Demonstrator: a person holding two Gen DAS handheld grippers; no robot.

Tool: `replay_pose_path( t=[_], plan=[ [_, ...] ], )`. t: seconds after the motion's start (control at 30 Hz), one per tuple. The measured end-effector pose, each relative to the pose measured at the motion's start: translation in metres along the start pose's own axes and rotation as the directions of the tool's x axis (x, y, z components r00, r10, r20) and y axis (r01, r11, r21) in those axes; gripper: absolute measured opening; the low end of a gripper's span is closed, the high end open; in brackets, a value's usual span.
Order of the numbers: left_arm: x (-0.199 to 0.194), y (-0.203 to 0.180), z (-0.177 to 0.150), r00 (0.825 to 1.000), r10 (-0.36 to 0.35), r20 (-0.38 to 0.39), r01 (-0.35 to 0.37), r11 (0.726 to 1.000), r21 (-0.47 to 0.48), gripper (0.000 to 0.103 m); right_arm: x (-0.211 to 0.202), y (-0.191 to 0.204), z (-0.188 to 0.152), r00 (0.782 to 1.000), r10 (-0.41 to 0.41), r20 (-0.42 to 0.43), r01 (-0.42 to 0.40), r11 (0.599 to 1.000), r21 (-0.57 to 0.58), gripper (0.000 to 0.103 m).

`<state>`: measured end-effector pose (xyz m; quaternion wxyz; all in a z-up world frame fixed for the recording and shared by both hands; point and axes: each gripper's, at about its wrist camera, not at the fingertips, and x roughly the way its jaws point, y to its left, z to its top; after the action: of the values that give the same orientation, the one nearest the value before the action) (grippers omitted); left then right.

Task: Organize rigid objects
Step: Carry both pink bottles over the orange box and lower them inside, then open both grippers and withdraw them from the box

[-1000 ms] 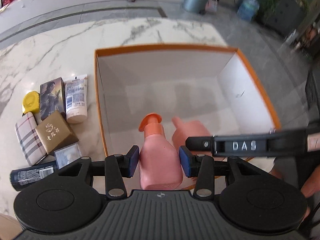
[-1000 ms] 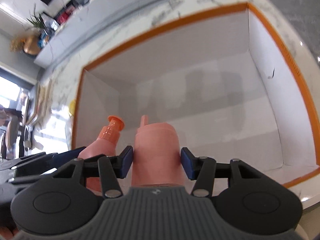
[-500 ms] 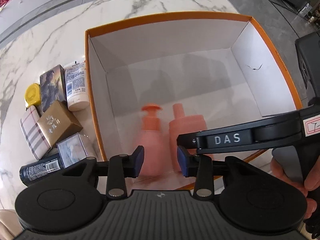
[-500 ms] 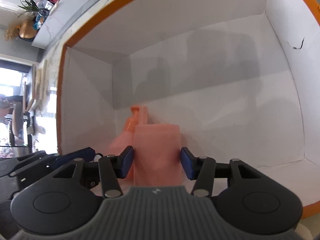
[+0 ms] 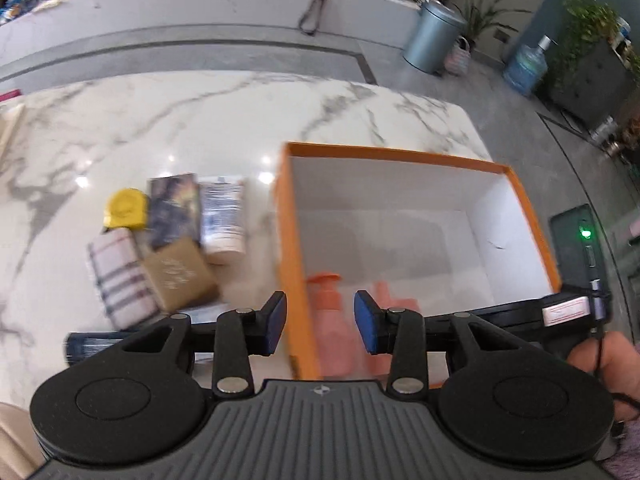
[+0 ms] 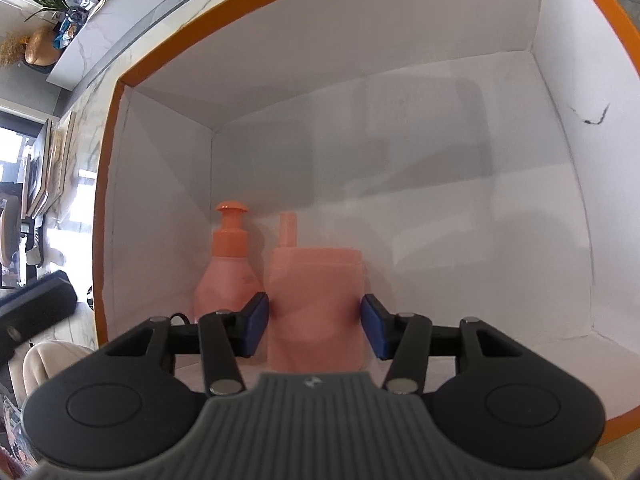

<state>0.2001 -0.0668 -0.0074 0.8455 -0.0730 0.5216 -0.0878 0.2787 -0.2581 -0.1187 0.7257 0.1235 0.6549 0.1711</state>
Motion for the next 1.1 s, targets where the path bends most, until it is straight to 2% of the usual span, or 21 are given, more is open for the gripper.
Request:
replay_pose_path(
  t=[0.07,0.2,0.4,0.53,0.63,0.73,0.9,1.0,1.1],
  plan=[
    [0.002,0.007,-0.006,1.0,-0.008,-0.016,0.008,1.0,-0.018,0.044,0.0,0.002,-0.001,1.0,-0.007,0.004,0.007,1.0,-0.007,0.054],
    [0.013,0.016,-0.013,0.994,-0.086,-0.067,0.082,0.995,-0.062,0.031,-0.002,0.004,-0.003,1.0,-0.027,0.01,0.027,0.999,-0.038,0.054],
    [0.021,0.012,-0.016,0.989,-0.125,-0.086,0.121,0.991,-0.05,0.02,-0.002,0.013,-0.01,1.0,-0.013,-0.007,0.013,0.994,-0.104,0.052],
    [0.022,0.015,-0.02,0.987,-0.132,-0.088,0.128,0.991,-0.05,0.017,-0.005,0.015,-0.011,1.0,-0.009,-0.001,0.008,0.992,-0.128,0.051],
    [0.022,0.016,-0.021,0.988,-0.129,-0.086,0.126,0.991,-0.043,0.017,-0.001,0.018,-0.014,0.999,0.027,-0.018,-0.029,0.988,-0.153,0.051],
    [0.022,0.017,-0.02,0.988,-0.131,-0.087,0.127,0.991,-0.044,0.017,-0.004,0.016,-0.015,1.0,0.021,-0.015,-0.024,0.988,-0.152,0.051],
    [0.02,0.017,-0.02,0.988,-0.131,-0.084,0.127,0.991,-0.05,0.017,-0.003,0.029,-0.017,1.0,-0.002,-0.003,0.002,0.984,-0.176,0.052],
    [0.014,0.017,-0.02,0.993,-0.1,-0.061,0.098,0.995,-0.029,0.017,-0.004,0.034,-0.019,1.0,-0.021,0.016,0.023,0.982,-0.19,0.052],
    [0.005,0.022,-0.021,0.992,-0.117,-0.043,0.115,0.993,-0.032,0.017,-0.002,0.042,-0.017,0.998,-0.046,0.04,0.053,0.979,-0.199,0.056]
  ],
)
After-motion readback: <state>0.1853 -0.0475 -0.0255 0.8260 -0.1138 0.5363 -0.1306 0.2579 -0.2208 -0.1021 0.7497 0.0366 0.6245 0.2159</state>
